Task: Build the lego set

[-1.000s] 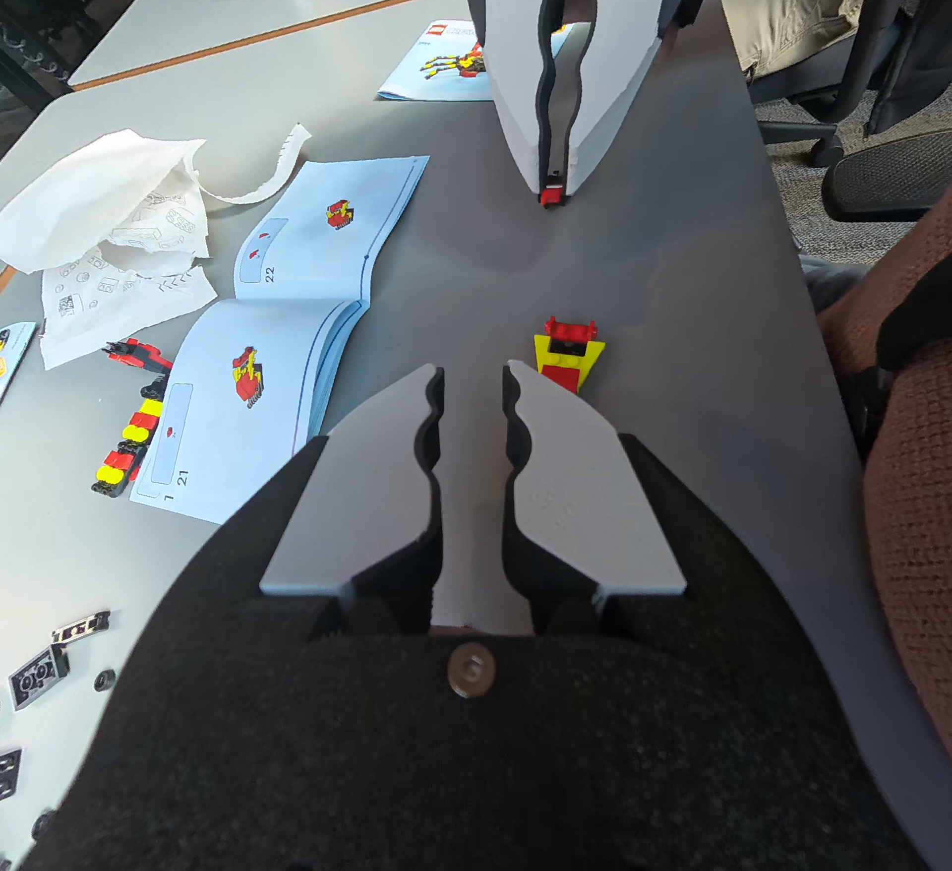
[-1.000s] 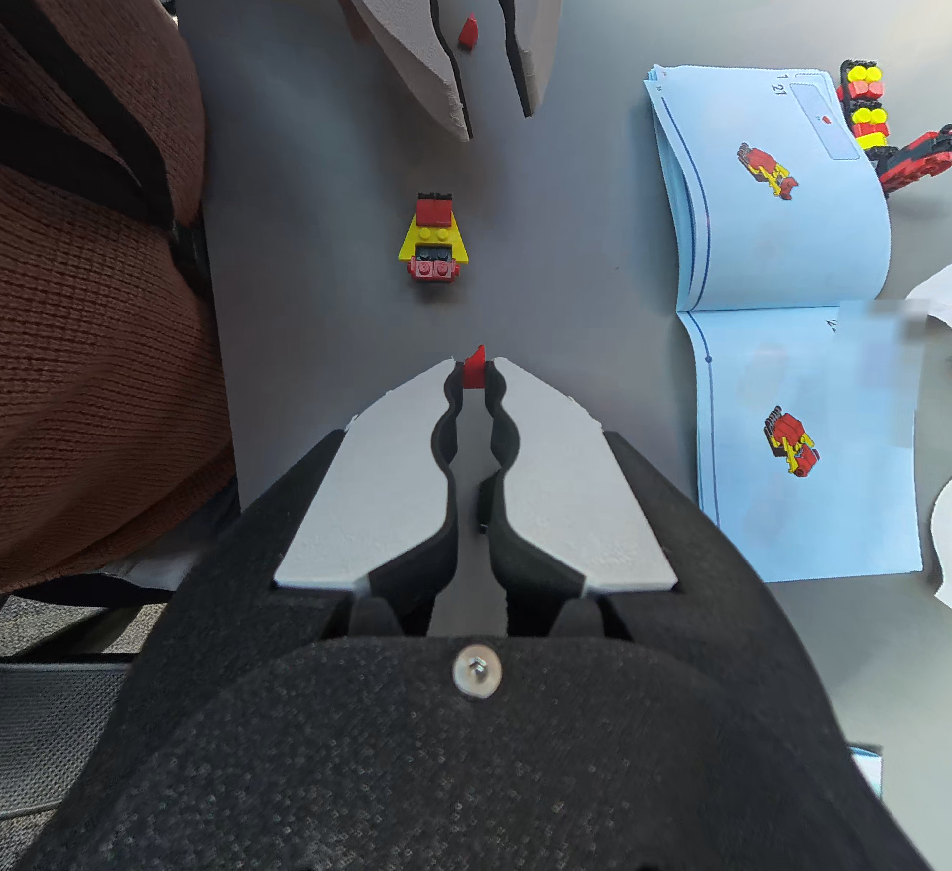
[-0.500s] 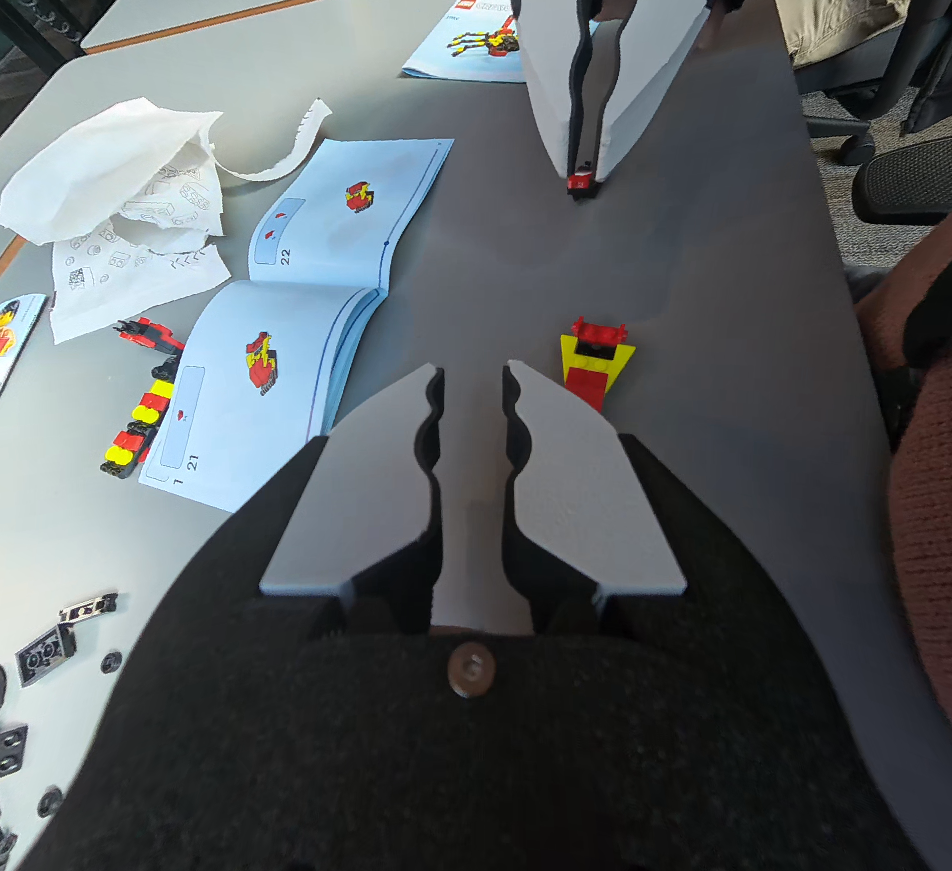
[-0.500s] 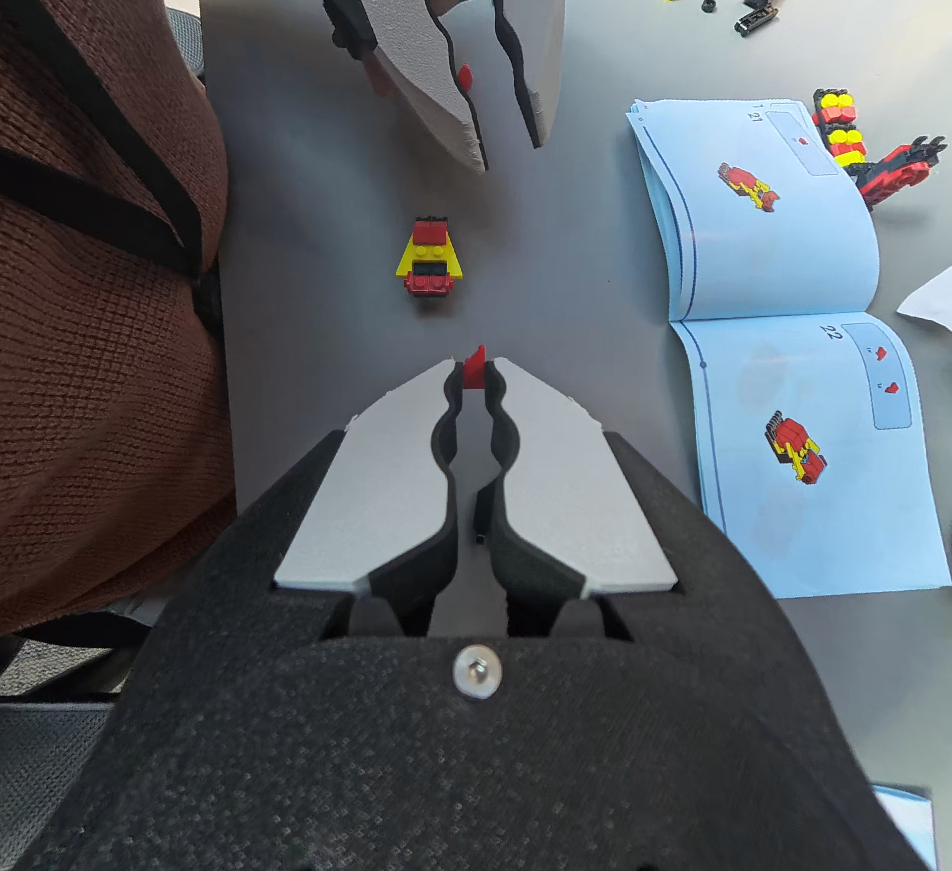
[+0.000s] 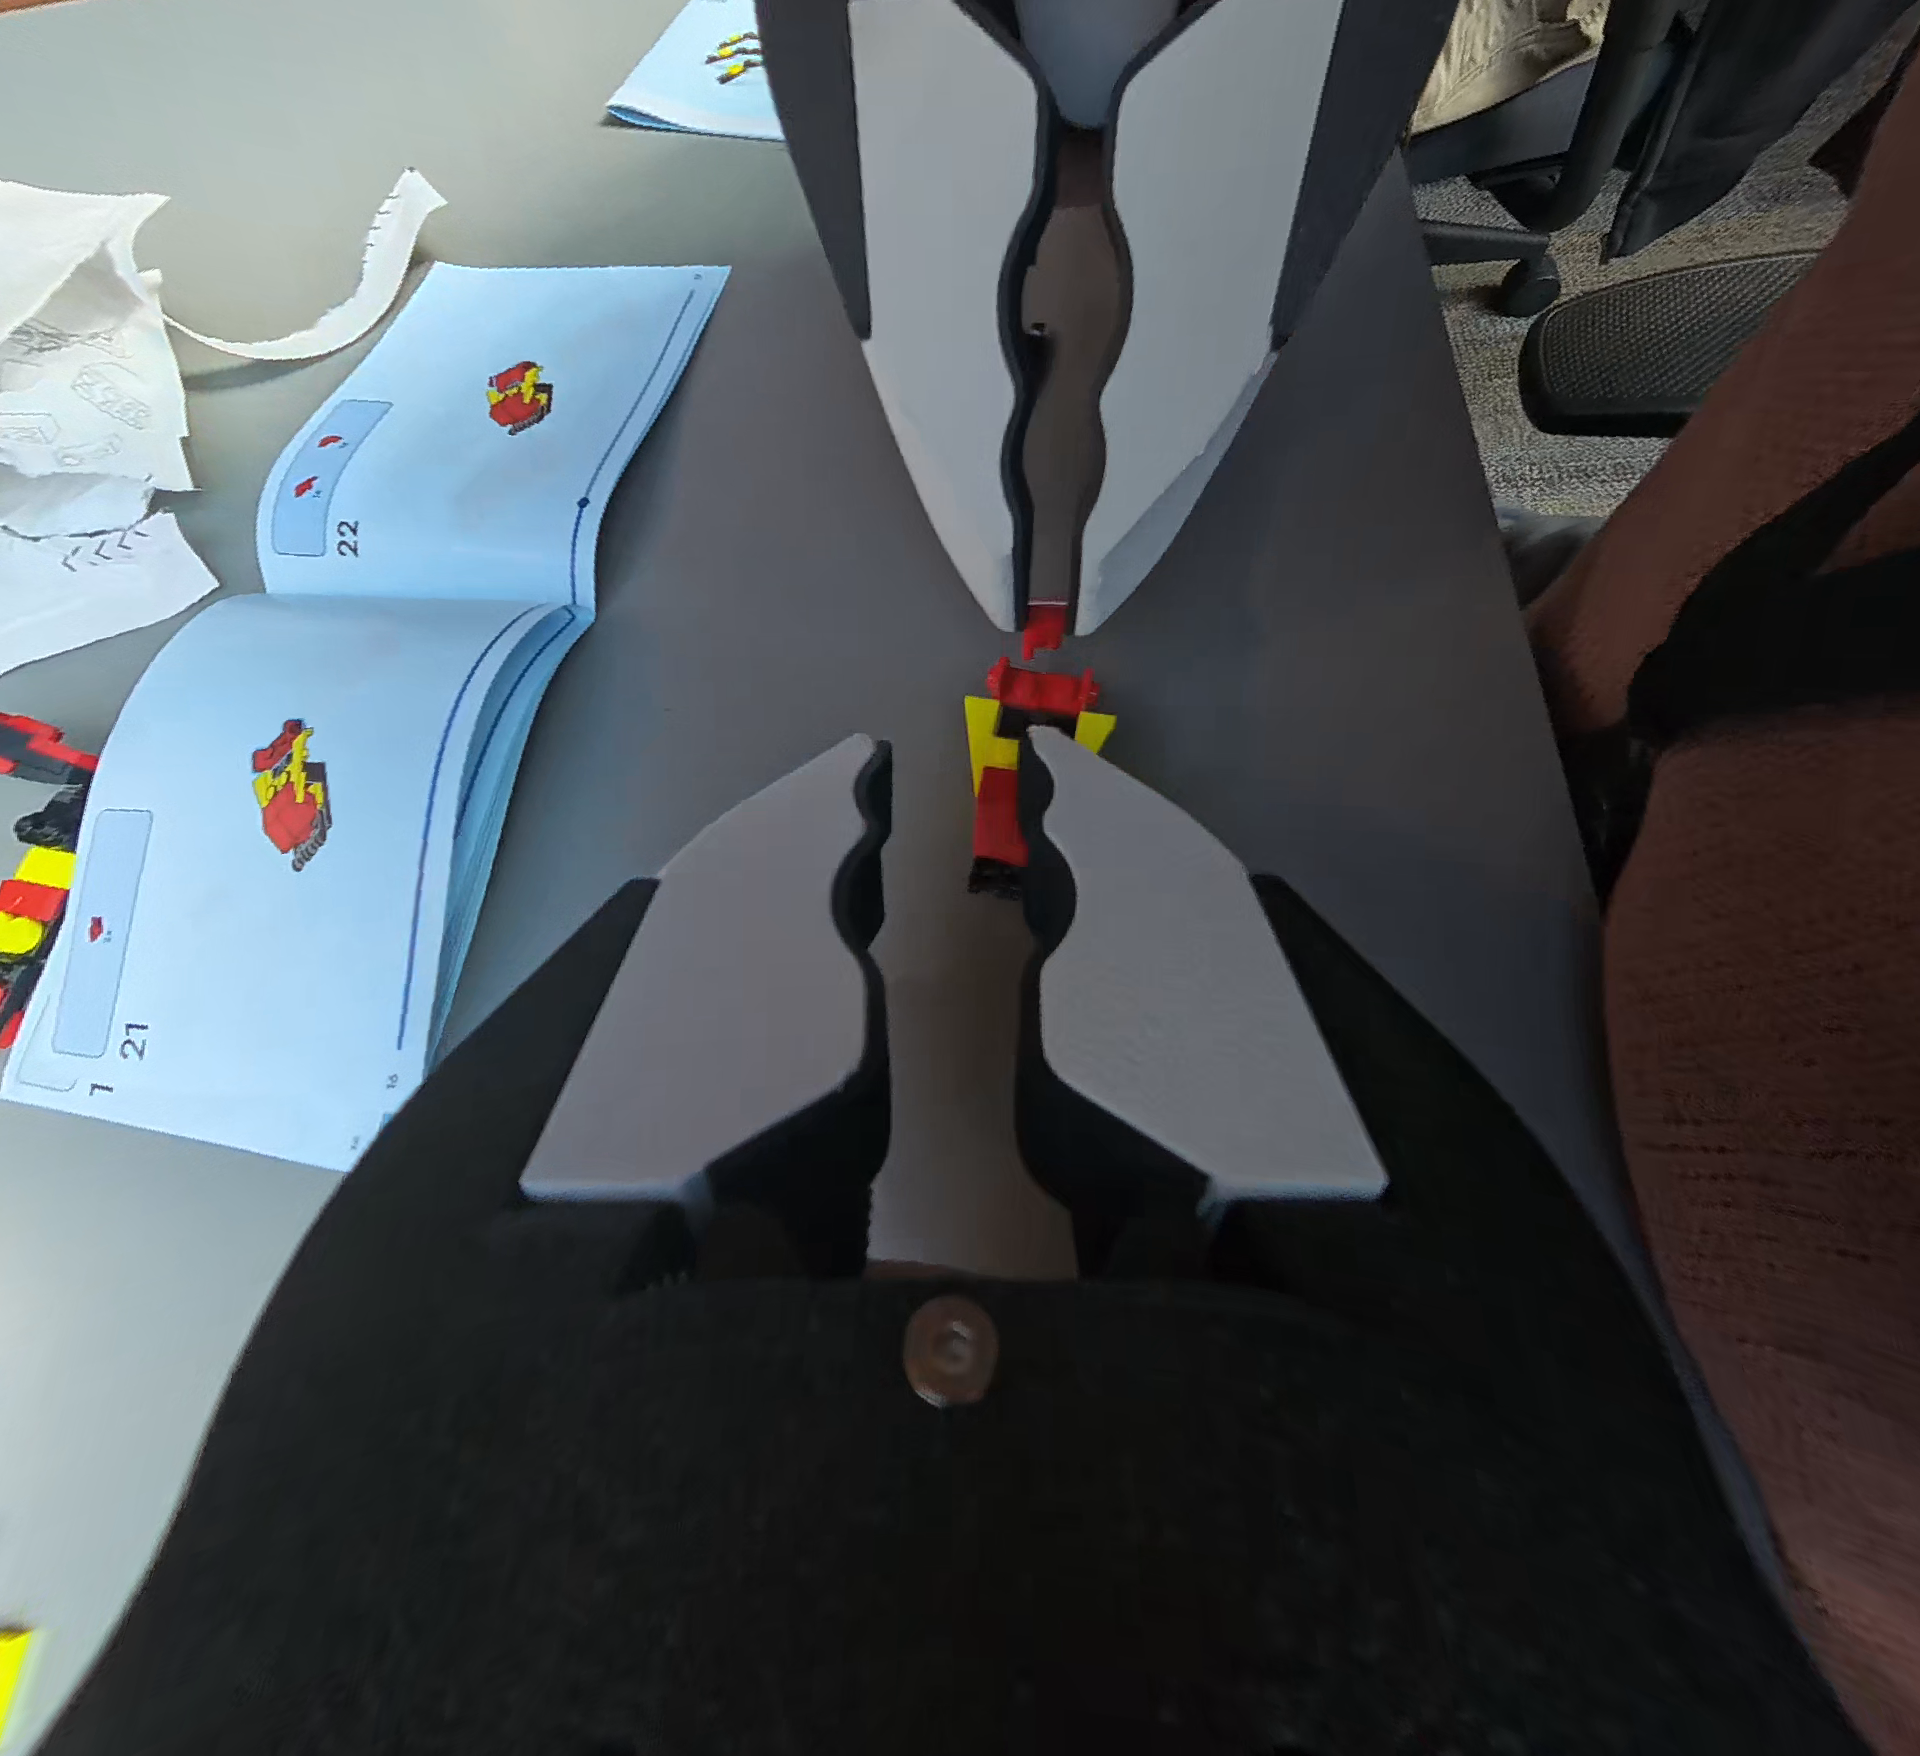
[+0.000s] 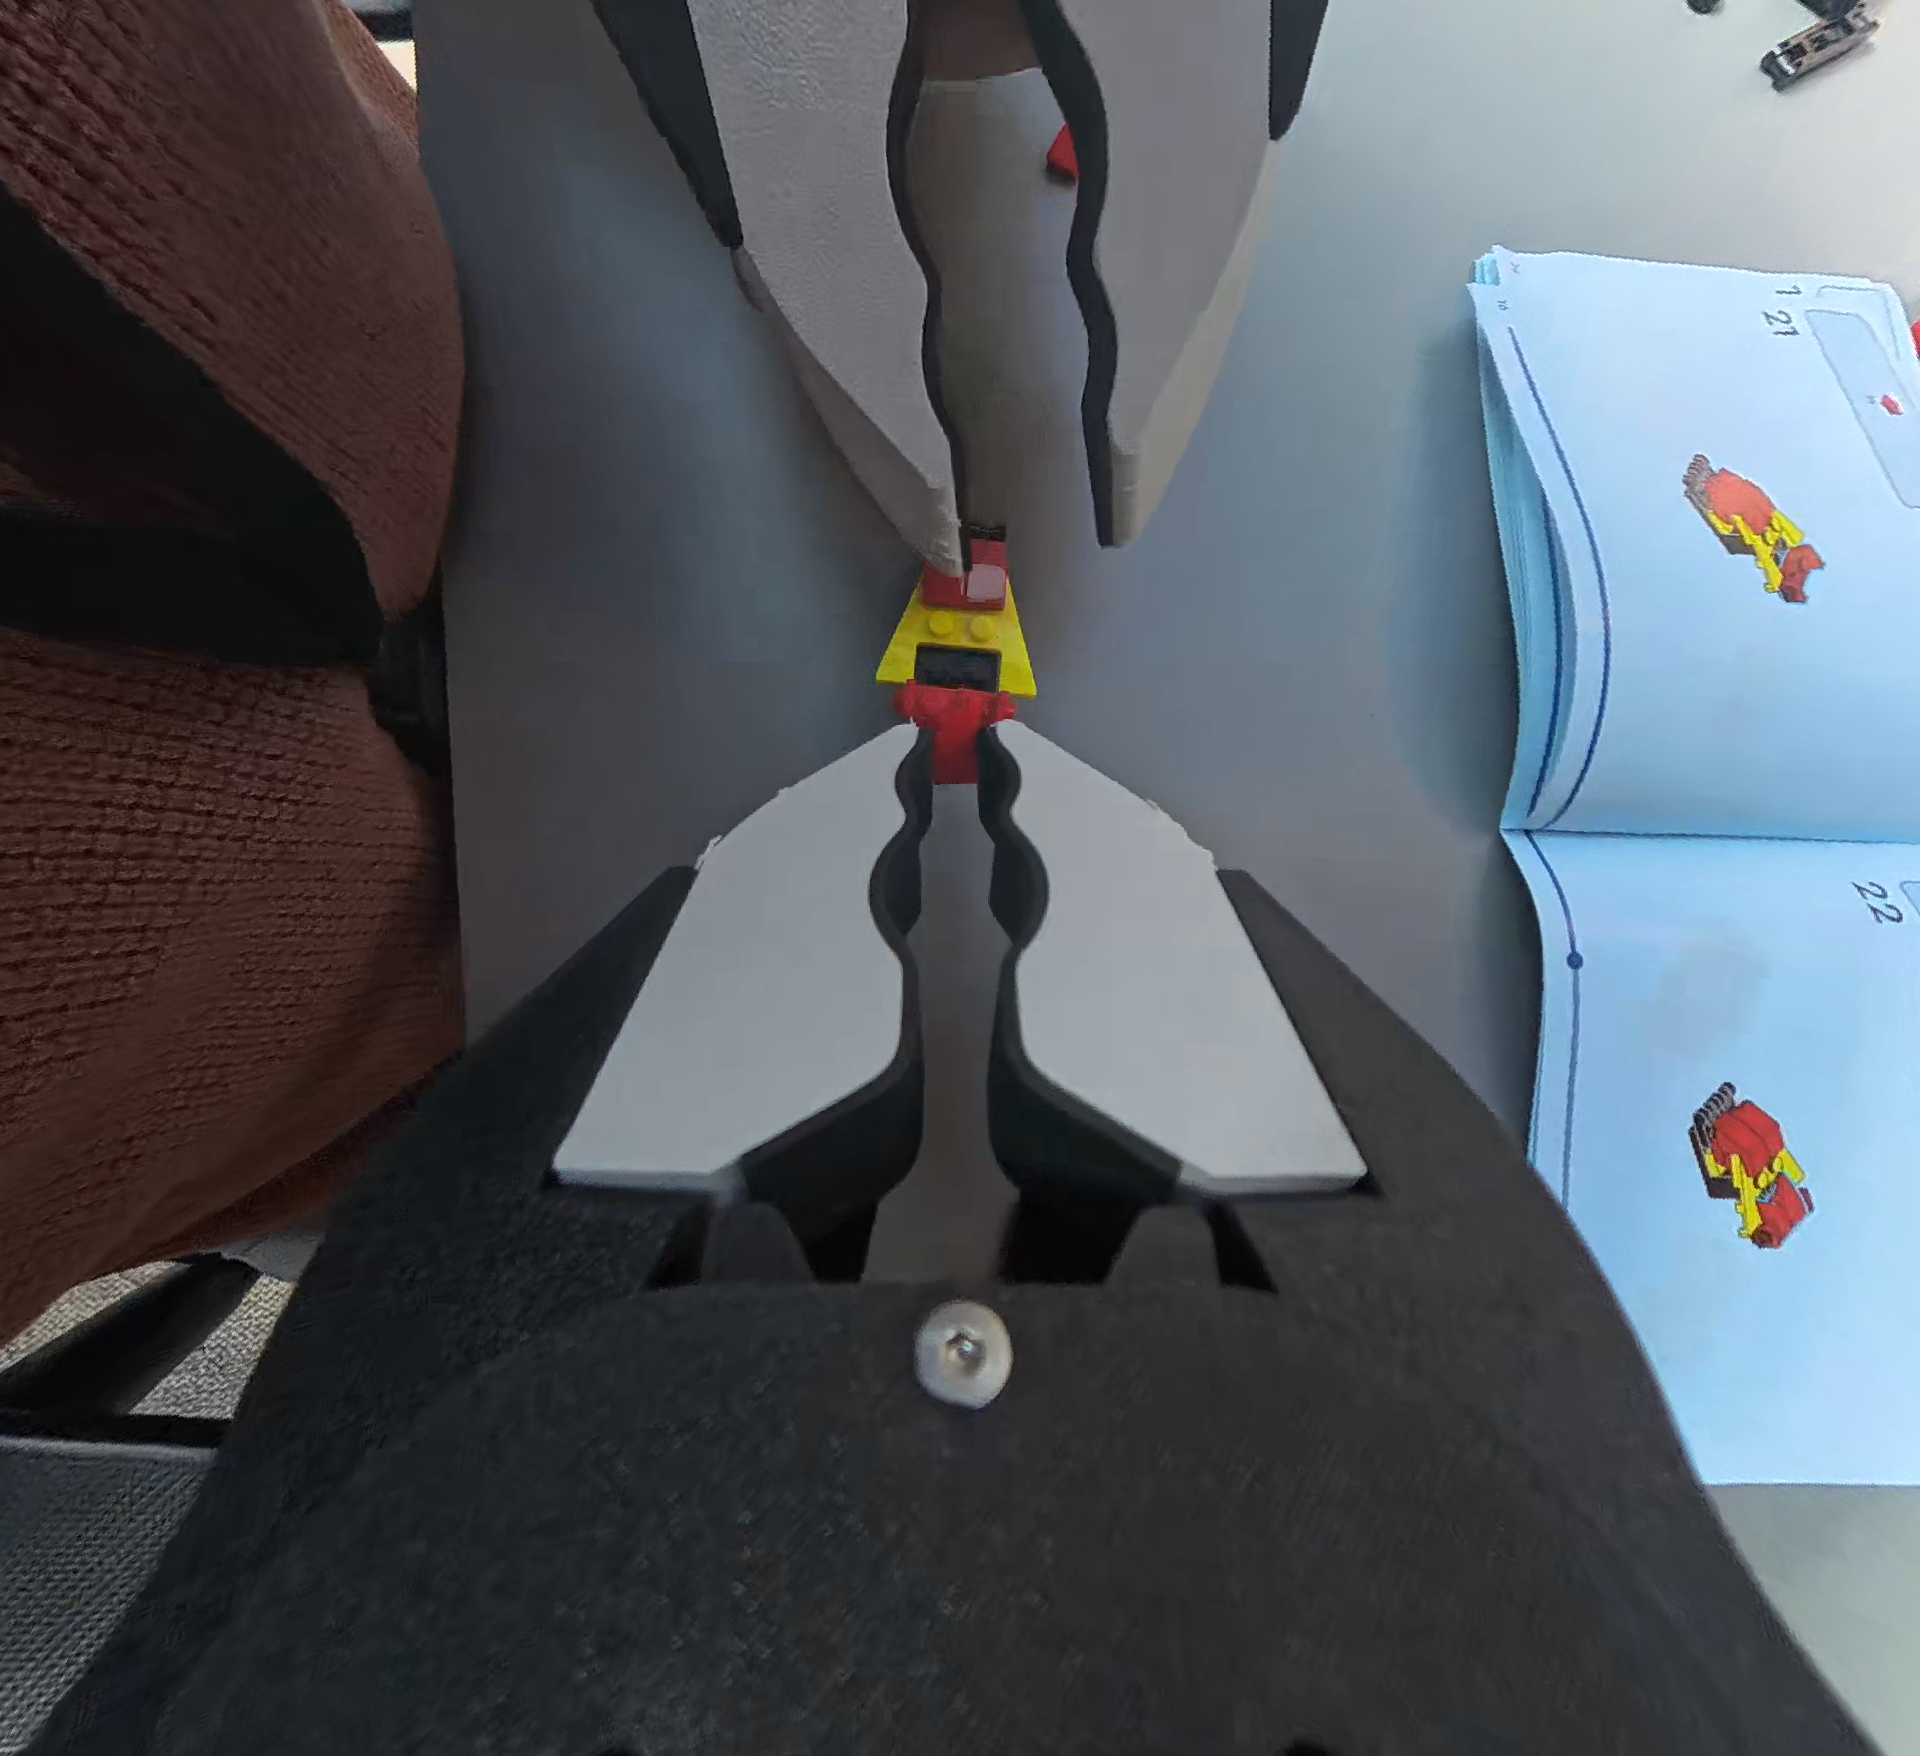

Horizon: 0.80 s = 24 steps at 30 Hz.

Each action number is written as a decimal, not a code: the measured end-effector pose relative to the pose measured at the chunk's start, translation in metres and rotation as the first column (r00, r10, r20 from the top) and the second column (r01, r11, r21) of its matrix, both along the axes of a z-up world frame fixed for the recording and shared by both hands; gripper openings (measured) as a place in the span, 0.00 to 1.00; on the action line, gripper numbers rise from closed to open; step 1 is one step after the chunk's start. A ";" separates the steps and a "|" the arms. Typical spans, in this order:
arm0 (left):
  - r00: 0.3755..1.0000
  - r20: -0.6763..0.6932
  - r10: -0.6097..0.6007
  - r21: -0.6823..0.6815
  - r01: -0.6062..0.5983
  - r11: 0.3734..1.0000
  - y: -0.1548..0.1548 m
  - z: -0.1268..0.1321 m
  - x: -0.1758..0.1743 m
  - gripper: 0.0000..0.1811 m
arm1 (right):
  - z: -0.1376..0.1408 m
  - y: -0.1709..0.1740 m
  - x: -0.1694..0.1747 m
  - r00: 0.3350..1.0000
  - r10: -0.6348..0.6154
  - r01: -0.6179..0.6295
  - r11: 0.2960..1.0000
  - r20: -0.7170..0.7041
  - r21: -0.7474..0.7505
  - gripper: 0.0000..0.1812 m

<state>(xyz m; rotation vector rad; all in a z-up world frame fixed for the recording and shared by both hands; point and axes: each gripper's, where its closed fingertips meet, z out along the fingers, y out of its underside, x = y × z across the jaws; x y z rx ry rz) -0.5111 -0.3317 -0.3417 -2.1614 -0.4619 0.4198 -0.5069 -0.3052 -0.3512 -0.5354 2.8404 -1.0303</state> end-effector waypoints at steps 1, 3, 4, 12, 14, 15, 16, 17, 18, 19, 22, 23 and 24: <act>1.000 0.007 -0.012 -0.010 0.012 1.000 0.002 -0.003 0.001 0.13 | -0.001 -0.002 -0.001 1.000 0.001 0.000 1.000 -0.012 0.007 0.04; 0.999 0.015 -0.036 -0.017 0.037 0.999 0.007 -0.006 0.004 0.13 | -0.001 -0.004 -0.001 1.000 0.009 -0.008 1.000 -0.023 0.021 0.04; 0.999 0.014 -0.046 -0.017 0.046 0.999 0.008 -0.006 0.005 0.13 | -0.001 -0.004 0.000 1.000 0.015 -0.014 1.000 -0.021 0.025 0.04; 0.999 0.016 -0.033 0.024 0.033 0.999 0.007 -0.002 0.006 0.13 | 0.012 -0.004 -0.002 0.998 -0.029 0.031 0.999 0.060 -0.036 0.04; 1.000 0.018 -0.019 0.019 0.018 1.000 0.004 -0.004 0.005 0.13 | 0.015 -0.004 0.000 0.988 -0.042 0.051 0.997 0.146 -0.056 0.04; 1.000 0.024 -0.010 0.018 0.010 1.000 0.003 -0.005 0.005 0.13 | 0.018 -0.006 0.001 0.972 -0.060 0.078 0.994 0.226 -0.071 0.04; 1.000 0.031 -0.001 0.022 0.000 1.000 0.001 -0.005 0.004 0.13 | 0.021 -0.008 0.000 0.946 -0.088 0.118 0.990 0.312 -0.080 0.04; 0.999 0.036 0.007 0.029 -0.009 1.000 0.001 -0.004 0.004 0.13 | 0.024 -0.008 -0.002 0.912 -0.113 0.154 0.985 0.394 -0.075 0.04; 0.999 0.038 0.013 0.035 -0.014 0.999 0.000 -0.003 0.005 0.13 | 0.026 -0.008 -0.003 0.872 -0.133 0.184 0.981 0.472 -0.065 0.04; 0.999 0.038 0.015 0.038 -0.017 0.999 0.000 -0.003 0.006 0.13 | 0.031 -0.009 -0.003 0.823 -0.140 0.209 0.976 0.550 -0.063 0.04; 0.999 0.037 0.021 0.021 -0.022 1.000 -0.001 -0.005 0.008 0.13 | 0.041 -0.012 -0.005 0.682 -0.147 0.258 0.965 0.716 -0.049 0.04; 0.999 0.035 0.022 0.014 -0.022 1.000 -0.002 -0.006 0.009 0.14 | 0.044 -0.012 -0.003 0.634 -0.134 0.260 0.964 0.762 -0.047 0.04; 0.999 0.033 0.021 0.007 -0.022 1.000 -0.001 -0.007 0.010 0.14 | 0.049 -0.013 -0.002 0.579 -0.117 0.265 0.963 0.807 -0.051 0.04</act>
